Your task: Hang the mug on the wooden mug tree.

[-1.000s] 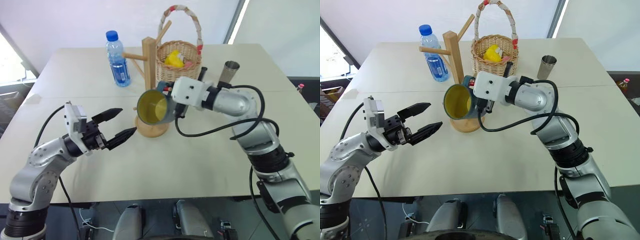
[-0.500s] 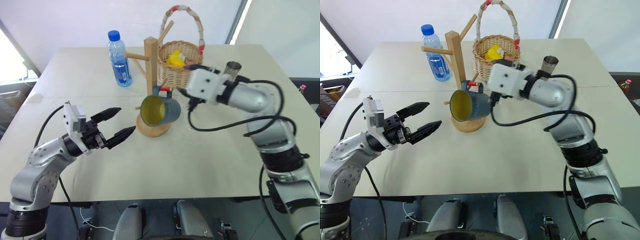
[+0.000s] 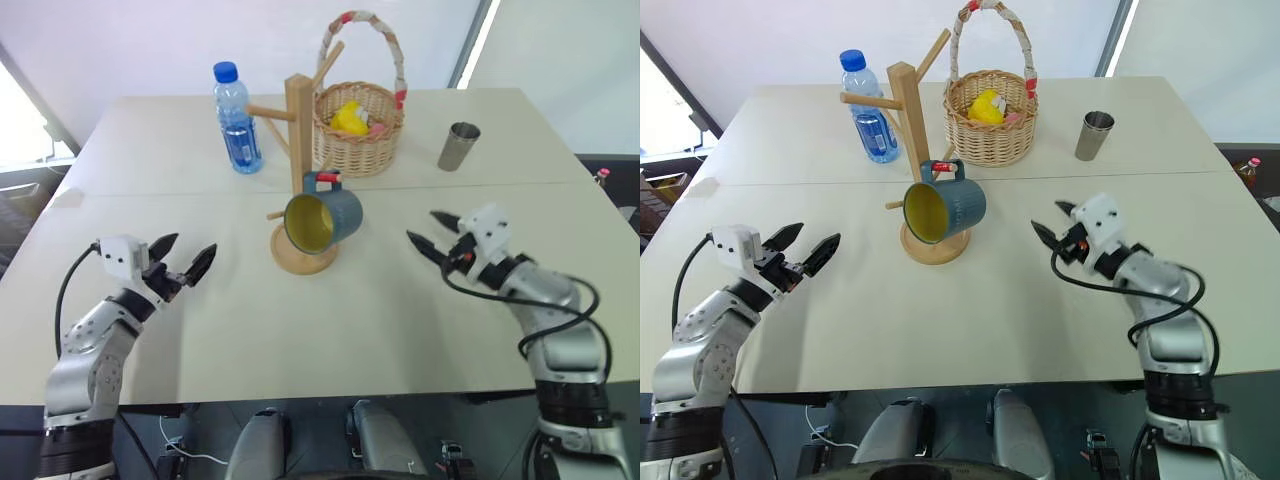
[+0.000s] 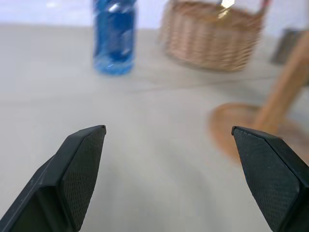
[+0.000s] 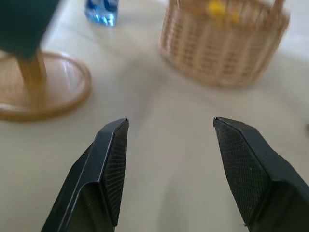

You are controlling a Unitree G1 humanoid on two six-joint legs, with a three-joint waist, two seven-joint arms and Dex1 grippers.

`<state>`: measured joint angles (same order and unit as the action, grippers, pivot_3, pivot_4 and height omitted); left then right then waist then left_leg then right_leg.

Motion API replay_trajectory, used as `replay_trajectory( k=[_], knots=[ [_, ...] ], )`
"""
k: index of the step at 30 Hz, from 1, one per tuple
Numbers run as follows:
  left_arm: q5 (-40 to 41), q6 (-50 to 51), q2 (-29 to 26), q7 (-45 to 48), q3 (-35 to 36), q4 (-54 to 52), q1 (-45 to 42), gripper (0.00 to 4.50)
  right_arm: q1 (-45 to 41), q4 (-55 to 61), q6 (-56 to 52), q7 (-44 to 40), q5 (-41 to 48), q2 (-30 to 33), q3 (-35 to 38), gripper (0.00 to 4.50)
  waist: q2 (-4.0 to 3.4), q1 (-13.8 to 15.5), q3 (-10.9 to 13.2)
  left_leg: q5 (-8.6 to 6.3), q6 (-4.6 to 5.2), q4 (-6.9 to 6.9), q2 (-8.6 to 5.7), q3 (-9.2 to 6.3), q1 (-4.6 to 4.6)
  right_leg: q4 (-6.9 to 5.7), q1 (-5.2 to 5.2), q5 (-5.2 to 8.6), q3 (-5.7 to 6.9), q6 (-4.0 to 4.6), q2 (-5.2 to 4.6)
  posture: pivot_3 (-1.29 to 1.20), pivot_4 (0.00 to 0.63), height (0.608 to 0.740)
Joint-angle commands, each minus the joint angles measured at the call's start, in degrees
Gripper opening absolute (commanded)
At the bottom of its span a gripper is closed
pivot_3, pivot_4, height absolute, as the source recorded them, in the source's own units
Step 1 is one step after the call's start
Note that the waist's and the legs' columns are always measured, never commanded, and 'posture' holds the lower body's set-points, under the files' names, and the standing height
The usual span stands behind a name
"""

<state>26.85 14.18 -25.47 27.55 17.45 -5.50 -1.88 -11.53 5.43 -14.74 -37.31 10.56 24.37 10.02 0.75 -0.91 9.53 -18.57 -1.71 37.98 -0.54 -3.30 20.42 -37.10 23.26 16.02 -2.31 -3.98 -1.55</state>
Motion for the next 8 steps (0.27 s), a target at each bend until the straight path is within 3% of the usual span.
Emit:
replay_trajectory(
  k=[1, 8],
  knots=[
    [-1.78, -2.40, 0.58, -2.41, 1.92, -0.83, 0.51, 4.50, -0.43, -0.76, 3.19, 2.22, 3.19, -2.75, 1.60, 2.88, 0.00, -0.04, 0.00, 0.00, 0.00, 0.00, 0.01, 0.00, -0.01, 0.00, 0.00, 0.00, 0.00, 0.00, 0.00, 0.00, 0.150, 0.740],
    [-1.02, -1.98, 0.56, -1.97, 2.79, -1.67, 2.34, 4.50, -1.18, -3.98, 5.54, 2.78, 3.61, -3.72, 0.07, 2.88, 0.00, 0.15, 0.00, 0.00, -0.01, -0.01, 0.00, -0.01, 0.00, 0.02, -0.01, 0.00, 0.00, 0.00, -0.02, 0.00, 0.150, 0.740]
  ],
)
